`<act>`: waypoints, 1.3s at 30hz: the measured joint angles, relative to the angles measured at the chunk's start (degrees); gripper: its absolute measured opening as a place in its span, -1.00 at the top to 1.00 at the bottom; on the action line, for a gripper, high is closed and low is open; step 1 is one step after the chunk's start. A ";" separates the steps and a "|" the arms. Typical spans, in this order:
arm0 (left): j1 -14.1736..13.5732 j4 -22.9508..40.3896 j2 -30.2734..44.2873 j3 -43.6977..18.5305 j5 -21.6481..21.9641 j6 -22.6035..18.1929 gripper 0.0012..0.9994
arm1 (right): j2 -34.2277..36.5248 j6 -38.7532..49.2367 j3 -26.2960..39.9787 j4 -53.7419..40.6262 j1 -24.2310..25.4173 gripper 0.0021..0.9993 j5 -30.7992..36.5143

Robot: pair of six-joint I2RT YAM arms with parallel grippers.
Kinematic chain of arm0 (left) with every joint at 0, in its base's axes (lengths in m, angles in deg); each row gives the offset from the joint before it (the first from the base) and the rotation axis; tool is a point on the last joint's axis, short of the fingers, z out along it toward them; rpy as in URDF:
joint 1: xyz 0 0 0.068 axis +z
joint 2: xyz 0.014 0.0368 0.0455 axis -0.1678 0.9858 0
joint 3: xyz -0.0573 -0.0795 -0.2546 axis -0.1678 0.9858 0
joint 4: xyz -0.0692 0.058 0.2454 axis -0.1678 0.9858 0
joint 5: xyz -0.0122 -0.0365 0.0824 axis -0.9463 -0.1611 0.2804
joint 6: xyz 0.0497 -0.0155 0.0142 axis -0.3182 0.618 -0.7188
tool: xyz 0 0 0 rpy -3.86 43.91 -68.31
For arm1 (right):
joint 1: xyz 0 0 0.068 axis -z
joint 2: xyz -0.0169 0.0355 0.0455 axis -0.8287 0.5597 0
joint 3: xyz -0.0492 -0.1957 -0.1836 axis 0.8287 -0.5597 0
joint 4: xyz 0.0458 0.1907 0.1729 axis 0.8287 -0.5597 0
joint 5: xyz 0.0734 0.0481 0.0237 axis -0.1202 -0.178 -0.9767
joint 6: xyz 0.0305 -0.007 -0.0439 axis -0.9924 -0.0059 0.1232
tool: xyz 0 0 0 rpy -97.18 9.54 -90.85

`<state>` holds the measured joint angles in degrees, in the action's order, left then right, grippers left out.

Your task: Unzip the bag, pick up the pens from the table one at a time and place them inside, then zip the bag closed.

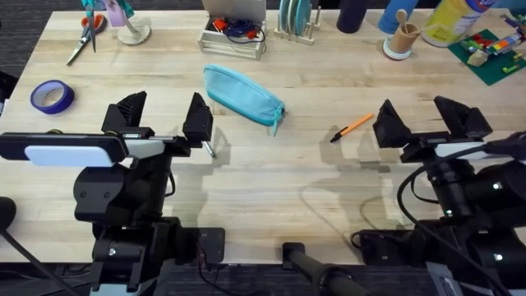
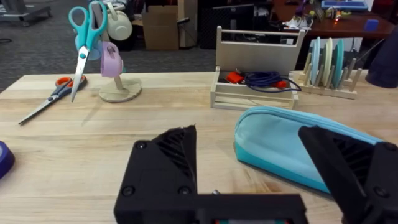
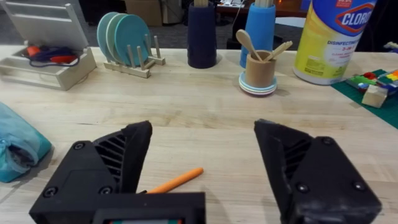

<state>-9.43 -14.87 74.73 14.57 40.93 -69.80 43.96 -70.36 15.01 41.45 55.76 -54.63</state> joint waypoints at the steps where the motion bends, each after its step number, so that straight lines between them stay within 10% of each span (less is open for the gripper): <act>1: 0.00 0.00 0.00 0.00 0.00 0.00 -0.99 | 0.00 0.00 0.00 0.00 0.00 -0.99 0.00; 27: 0.00 -6.04 0.00 -0.08 2.99 -0.02 -0.99 | 0.04 0.00 -0.05 11.97 0.00 -0.99 -0.12; 39: 0.00 10.88 6.77 -15.16 3.20 -0.01 -0.99 | 0.29 0.00 7.36 11.37 0.00 -1.00 -1.35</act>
<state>-9.43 -3.98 81.49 -0.60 44.13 -69.82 44.26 -70.36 22.37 52.82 55.76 -55.98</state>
